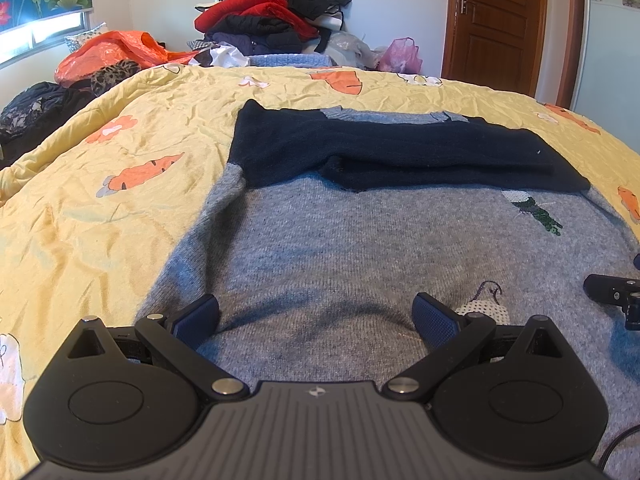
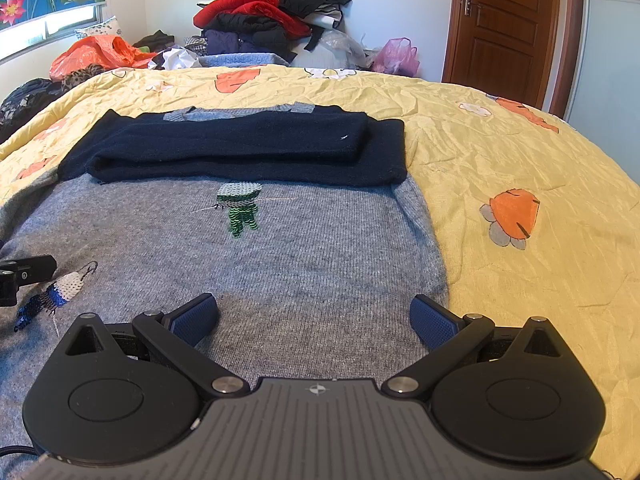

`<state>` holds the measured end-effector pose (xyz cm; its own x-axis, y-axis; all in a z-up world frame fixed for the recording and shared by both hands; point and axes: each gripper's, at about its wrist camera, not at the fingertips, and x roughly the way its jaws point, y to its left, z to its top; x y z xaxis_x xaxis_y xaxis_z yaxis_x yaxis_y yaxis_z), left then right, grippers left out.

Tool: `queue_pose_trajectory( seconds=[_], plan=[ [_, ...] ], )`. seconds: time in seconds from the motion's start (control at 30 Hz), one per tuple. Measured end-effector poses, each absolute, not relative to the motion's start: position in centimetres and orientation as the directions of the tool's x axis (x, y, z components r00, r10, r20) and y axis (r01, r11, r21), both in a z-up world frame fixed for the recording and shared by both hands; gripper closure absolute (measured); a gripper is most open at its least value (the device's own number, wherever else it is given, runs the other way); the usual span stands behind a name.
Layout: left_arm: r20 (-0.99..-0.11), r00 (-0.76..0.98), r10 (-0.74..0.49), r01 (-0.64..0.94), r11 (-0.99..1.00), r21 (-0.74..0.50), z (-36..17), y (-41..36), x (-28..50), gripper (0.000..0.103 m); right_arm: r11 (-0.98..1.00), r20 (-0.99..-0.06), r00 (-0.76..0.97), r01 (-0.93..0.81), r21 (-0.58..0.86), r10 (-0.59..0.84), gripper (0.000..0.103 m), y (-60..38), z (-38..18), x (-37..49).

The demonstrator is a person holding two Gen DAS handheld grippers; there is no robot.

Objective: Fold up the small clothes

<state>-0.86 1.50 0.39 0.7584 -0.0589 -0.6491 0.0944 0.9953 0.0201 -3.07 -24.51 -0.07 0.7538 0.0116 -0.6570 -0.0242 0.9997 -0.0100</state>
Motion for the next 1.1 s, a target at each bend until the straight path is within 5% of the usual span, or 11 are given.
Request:
queue_pose_trajectory(
  seconds=[0.8,1.1],
  plan=[
    [-0.666,0.745,-0.027,0.125,0.987,0.1,1.0,1.1,-6.9,0.0,0.992,-0.69,0.72,-0.127,-0.028,0.072,0.0,-25.0,0.9,-9.1],
    [-0.661,0.75,-0.025,0.146,0.981,0.128,1.0,1.2,-10.0,0.0,0.951,-0.686,0.723,-0.264,-0.16,0.086,0.0,-23.4,1.6,-13.0]
  ],
)
